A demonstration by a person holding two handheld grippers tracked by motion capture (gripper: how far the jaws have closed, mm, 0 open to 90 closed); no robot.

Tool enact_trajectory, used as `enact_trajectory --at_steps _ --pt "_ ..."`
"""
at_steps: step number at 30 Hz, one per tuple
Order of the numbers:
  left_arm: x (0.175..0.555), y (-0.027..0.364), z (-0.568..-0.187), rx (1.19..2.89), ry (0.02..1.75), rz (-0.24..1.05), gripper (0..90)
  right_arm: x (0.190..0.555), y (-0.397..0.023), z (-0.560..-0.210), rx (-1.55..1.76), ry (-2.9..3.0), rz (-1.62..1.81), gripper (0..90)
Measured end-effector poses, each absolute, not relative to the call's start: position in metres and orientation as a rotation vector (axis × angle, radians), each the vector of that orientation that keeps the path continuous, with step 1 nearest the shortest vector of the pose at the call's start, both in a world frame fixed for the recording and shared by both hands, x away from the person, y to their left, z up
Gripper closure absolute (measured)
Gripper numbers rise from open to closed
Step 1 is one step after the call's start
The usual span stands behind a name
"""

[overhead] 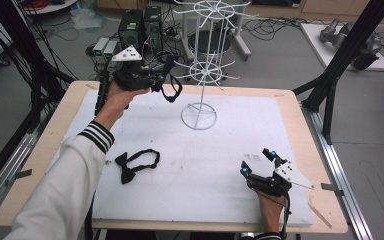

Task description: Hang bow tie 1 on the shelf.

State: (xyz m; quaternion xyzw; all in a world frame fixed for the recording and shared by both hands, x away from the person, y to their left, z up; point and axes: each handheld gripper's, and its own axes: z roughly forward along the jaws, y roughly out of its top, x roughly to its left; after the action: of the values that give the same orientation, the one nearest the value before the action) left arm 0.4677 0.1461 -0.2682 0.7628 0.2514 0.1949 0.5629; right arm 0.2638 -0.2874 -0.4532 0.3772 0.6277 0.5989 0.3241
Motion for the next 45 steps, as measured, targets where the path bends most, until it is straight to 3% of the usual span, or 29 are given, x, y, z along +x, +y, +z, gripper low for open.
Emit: enact_trajectory --at_steps 14,45 --pt "0.48 0.14 -0.265 1.793 0.593 0.454 75.2 0.264 -0.288 -0.453 0.992 1.642 1.578 8.8" --pt "0.463 0.162 -0.254 1.793 0.651 0.522 75.2 0.264 -0.287 -0.453 0.988 1.645 1.574 8.8"
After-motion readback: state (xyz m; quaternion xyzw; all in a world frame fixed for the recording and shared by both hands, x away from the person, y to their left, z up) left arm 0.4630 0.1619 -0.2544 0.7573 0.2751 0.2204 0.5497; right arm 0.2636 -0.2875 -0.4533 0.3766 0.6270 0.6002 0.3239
